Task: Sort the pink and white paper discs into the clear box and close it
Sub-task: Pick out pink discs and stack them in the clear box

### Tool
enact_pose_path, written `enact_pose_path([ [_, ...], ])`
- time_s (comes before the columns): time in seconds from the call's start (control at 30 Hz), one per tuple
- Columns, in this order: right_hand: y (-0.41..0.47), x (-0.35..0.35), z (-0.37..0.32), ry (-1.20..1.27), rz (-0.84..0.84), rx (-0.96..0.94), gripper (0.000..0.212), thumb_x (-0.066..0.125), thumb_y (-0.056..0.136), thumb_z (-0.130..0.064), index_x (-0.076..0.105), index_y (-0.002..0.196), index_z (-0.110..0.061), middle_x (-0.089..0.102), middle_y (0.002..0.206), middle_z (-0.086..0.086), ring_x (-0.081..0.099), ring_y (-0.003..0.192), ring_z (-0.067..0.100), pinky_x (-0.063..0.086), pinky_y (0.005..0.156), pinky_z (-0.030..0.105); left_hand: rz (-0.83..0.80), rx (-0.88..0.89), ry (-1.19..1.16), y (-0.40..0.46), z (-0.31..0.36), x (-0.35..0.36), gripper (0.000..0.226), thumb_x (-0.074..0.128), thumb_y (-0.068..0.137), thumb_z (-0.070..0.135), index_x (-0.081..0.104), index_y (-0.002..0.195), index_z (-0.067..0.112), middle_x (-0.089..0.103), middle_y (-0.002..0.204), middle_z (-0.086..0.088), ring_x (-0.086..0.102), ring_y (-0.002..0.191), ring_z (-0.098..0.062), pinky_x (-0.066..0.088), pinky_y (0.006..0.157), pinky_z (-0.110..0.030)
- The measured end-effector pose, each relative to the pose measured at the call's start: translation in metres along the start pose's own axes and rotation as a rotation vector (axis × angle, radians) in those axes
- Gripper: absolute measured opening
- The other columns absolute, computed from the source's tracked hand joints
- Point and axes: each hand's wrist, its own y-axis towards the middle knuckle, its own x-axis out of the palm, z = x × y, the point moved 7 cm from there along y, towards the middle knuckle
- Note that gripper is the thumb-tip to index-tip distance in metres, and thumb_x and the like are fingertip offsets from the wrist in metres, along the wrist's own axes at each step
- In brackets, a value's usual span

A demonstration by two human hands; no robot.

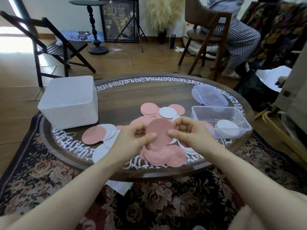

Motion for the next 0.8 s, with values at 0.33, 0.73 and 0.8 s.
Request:
enact_pose_path([
  [0.33,0.007,-0.158,-0.020,-0.477,0.594,0.038,0.026,0.076,0.078,-0.015,0.060,0.099,-0.017,0.068,0.078,0.012,0.060,0.070,0.019,0.045,0.070,0.034,-0.290,0.274,1.132,-0.007,-0.024,0.015,0.073,0.058,0.069,0.059,0.043,0.136,0.034,0.047,0.124,0.012,0.040,0.116,-0.009,0.031,0.093,-0.024],
  [0.73,0.036,-0.158,0.026,-0.767,0.410,0.273,0.017,0.079,0.069,-0.018,0.066,0.076,-0.025,0.065,0.076,-0.002,0.062,0.083,0.022,0.044,0.072,0.032,-0.361,0.256,1.071,-0.005,-0.023,0.015,0.072,0.064,0.071,0.054,0.044,0.137,0.034,0.046,0.126,0.014,0.041,0.117,-0.007,0.036,0.099,-0.028],
  [0.8,0.035,-0.159,0.029,-0.843,0.388,0.328,0.014,0.080,0.069,-0.025,0.066,0.073,-0.027,0.065,0.079,-0.006,0.061,0.089,0.021,0.045,0.077,0.033,-0.355,0.259,1.067,-0.004,-0.022,0.015,0.071,0.064,0.071,0.054,0.046,0.136,0.033,0.047,0.125,0.014,0.041,0.117,-0.007,0.036,0.099,-0.028],
])
